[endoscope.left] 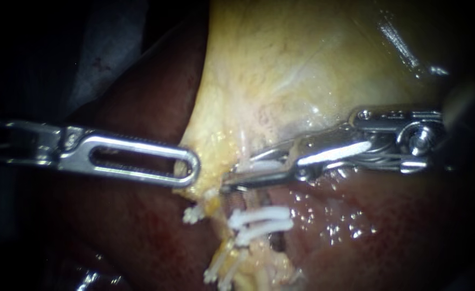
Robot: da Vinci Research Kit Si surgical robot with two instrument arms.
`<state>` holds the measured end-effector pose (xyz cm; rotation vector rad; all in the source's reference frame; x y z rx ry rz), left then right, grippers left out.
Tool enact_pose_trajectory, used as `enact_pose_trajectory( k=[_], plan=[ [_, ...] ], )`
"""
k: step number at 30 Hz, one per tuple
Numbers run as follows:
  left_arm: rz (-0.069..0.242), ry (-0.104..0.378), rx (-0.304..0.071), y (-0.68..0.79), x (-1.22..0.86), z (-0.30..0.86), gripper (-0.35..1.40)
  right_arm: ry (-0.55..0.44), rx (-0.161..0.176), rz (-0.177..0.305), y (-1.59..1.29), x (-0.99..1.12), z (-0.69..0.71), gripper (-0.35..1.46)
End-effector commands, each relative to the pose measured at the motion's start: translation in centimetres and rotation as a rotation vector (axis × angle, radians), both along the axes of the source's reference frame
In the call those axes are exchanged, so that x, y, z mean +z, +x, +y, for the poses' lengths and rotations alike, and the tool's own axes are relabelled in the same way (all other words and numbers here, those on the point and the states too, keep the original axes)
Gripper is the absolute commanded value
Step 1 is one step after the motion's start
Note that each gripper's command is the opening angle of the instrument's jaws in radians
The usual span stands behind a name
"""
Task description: Clipping third clip right tube
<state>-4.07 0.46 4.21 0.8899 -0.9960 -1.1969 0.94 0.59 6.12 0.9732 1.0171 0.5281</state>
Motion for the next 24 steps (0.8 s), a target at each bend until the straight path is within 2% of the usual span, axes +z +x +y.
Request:
enact_pose_trajectory(
  k=[1,24],
  plan=[
    [0.000,0.000,0.000,0.00,0.00,0.00,-0.35,0.001,-0.001,0.001,-0.01,0.01,0.01,-0.35],
    [0.001,-0.001,0.000,0.02,0.02,0.01,-0.35,-0.002,-0.009,0.004,-0.04,0.04,-0.04,-0.35]
  ],
)
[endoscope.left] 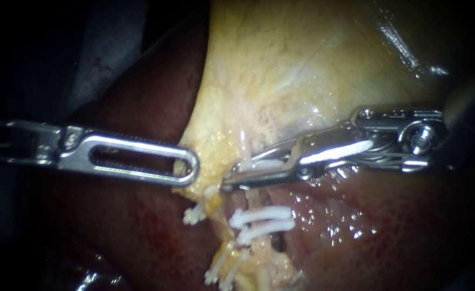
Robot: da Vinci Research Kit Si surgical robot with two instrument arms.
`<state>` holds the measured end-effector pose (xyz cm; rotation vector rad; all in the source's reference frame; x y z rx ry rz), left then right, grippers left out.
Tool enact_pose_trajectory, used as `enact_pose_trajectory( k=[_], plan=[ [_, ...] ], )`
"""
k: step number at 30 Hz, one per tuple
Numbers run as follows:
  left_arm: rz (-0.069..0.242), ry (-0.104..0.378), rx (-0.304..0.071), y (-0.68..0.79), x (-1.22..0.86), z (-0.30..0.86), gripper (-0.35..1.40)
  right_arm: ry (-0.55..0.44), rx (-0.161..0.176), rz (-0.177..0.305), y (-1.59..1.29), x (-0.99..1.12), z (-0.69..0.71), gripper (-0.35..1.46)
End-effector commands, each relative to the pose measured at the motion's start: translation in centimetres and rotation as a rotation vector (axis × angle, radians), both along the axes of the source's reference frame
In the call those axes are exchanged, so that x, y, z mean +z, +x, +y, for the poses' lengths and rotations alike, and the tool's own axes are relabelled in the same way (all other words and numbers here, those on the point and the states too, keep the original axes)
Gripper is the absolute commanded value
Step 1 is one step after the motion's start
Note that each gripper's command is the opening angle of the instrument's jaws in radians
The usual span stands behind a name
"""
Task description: Clipping third clip right tube
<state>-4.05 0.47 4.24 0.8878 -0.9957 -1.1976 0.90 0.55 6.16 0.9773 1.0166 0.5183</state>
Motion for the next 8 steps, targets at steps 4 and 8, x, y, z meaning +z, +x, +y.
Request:
enact_pose_trajectory(
  k=[4,8],
  plan=[
    [-0.002,0.001,0.003,0.00,0.00,0.00,-0.35,0.001,-0.003,0.001,0.00,0.00,0.00,-0.35],
    [-0.002,0.001,0.003,0.00,0.01,0.00,-0.35,0.001,-0.004,0.001,0.00,0.00,-0.01,-0.35]
  ],
)
